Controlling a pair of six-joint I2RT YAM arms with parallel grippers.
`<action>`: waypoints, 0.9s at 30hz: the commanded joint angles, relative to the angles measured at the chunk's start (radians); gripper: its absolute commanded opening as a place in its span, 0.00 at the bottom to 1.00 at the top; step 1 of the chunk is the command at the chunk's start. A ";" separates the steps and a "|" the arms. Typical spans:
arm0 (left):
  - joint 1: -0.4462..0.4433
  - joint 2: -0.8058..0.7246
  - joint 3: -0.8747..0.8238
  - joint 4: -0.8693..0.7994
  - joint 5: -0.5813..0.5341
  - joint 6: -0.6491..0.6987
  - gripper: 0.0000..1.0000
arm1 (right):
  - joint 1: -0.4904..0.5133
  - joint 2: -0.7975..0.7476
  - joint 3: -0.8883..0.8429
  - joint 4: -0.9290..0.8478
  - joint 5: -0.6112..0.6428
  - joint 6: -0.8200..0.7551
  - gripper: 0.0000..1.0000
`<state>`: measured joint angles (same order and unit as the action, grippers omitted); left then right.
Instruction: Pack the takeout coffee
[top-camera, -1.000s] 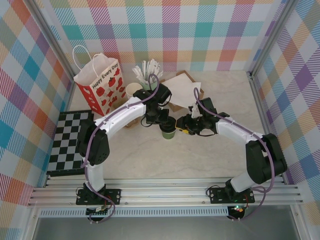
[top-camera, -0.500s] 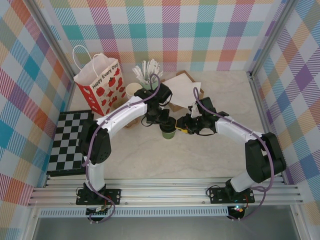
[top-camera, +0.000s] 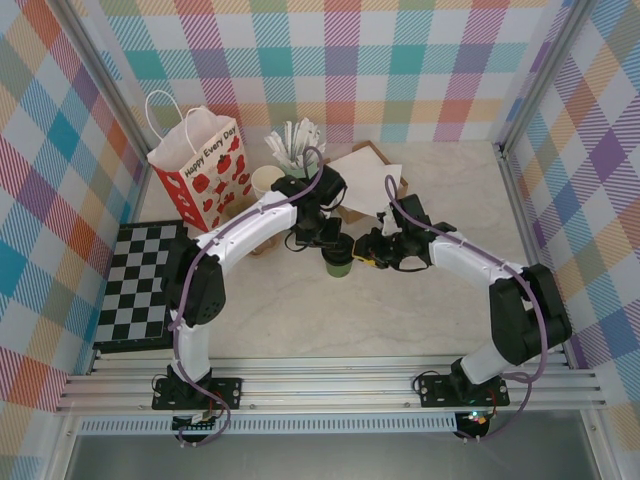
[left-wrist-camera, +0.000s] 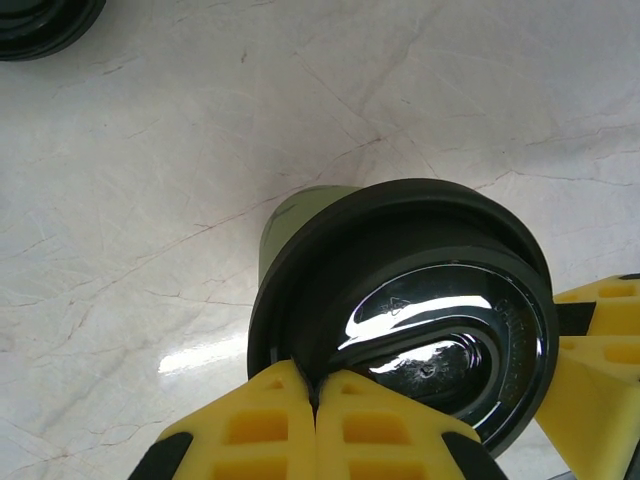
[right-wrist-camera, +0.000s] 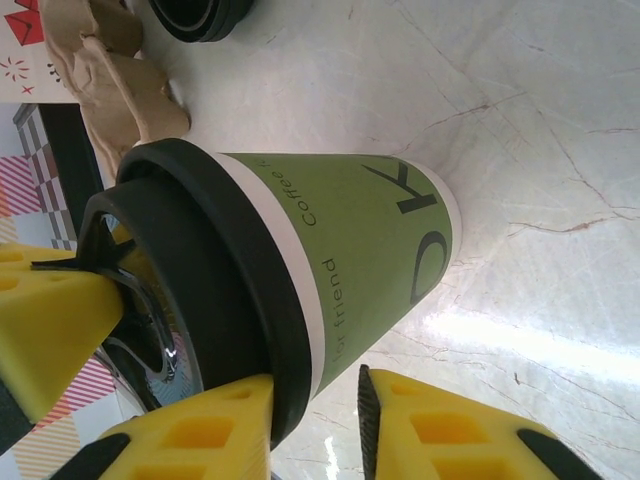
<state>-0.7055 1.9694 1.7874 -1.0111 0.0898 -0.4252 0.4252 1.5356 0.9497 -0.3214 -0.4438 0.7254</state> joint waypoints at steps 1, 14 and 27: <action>-0.011 0.075 -0.017 -0.085 -0.044 0.071 0.00 | -0.020 -0.005 -0.076 -0.107 0.093 0.007 0.36; -0.008 0.075 0.149 -0.100 -0.007 0.390 0.00 | -0.177 0.132 0.150 -0.099 -0.370 -0.202 0.39; -0.008 0.101 0.142 -0.095 0.010 0.381 0.00 | -0.166 0.283 0.244 -0.127 -0.433 -0.230 0.34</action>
<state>-0.7113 2.0415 1.9213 -1.0740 0.0776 -0.0582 0.2470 1.7912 1.1690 -0.4133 -0.8383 0.5327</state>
